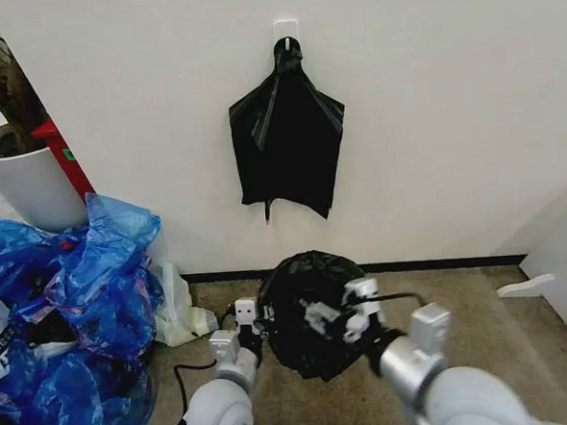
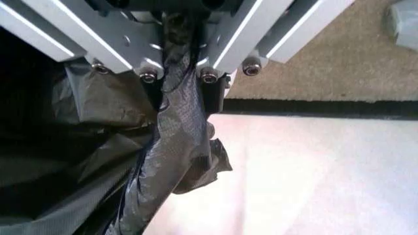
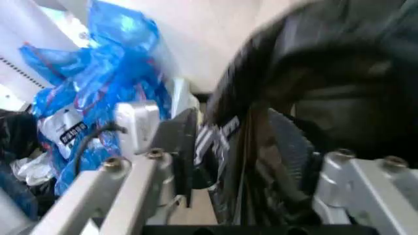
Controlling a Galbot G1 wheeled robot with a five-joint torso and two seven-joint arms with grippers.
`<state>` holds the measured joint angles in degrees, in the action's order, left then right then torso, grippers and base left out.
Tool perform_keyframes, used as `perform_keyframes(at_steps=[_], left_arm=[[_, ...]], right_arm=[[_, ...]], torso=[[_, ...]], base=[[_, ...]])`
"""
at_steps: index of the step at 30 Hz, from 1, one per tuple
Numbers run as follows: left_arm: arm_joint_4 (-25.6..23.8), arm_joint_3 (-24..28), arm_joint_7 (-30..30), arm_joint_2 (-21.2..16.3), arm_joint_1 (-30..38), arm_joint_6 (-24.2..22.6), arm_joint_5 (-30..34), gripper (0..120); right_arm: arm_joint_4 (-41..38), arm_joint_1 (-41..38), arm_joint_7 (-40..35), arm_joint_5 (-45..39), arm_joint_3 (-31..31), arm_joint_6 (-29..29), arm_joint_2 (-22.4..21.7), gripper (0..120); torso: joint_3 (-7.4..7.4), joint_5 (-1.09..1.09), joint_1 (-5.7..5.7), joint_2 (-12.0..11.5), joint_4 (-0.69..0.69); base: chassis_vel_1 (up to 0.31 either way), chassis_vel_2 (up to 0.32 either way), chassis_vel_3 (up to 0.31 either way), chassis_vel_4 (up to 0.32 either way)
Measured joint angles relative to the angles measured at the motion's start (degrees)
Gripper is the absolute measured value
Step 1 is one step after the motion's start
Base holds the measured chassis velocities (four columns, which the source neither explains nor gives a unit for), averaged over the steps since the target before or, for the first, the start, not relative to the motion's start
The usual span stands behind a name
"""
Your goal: Place the garbage bag over the trash bin.
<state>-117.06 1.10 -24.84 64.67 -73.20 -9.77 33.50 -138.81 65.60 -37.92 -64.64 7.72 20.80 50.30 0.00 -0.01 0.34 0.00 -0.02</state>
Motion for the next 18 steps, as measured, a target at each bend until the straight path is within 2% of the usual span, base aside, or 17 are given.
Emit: perform_keyframes(at_steps=[3,5,10,18], left_arm=[[-0.7,-0.1,0.9,-0.3,-0.5,0.3,-0.7,1],[-1.2,-0.4,1.5,-0.7,-1.0,0.5,-1.2,1],[-2.4,-0.7,2.3,-1.0,-1.5,1.1,-1.8,1],[-4.3,-0.9,3.8,-1.5,-3.2,1.6,-4.0,1]], right_arm=[[3.6,-4.4,-5.7,-3.5,3.6,-1.2,2.3,27],[8.8,-8.2,-11.5,-4.7,6.7,-3.4,4.7,16],[14.6,-11.7,-16.5,-5.5,9.6,-5.2,6.9,1],[21.7,-14.7,-18.4,-3.3,11.2,-6.7,8.8,0]], torso=[[0.0,0.01,0.0,0.0,0.01],[0.0,0.02,0.0,0.0,0.02],[0.0,0.01,0.0,0.0,0.01],[0.0,0.01,0.0,0.0,0.0]], base=[[0.0,0.0,0.0,0.0],[0.0,0.0,0.0,0.0],[0.0,0.0,0.0,0.0],[0.0,0.0,0.0,0.0]])
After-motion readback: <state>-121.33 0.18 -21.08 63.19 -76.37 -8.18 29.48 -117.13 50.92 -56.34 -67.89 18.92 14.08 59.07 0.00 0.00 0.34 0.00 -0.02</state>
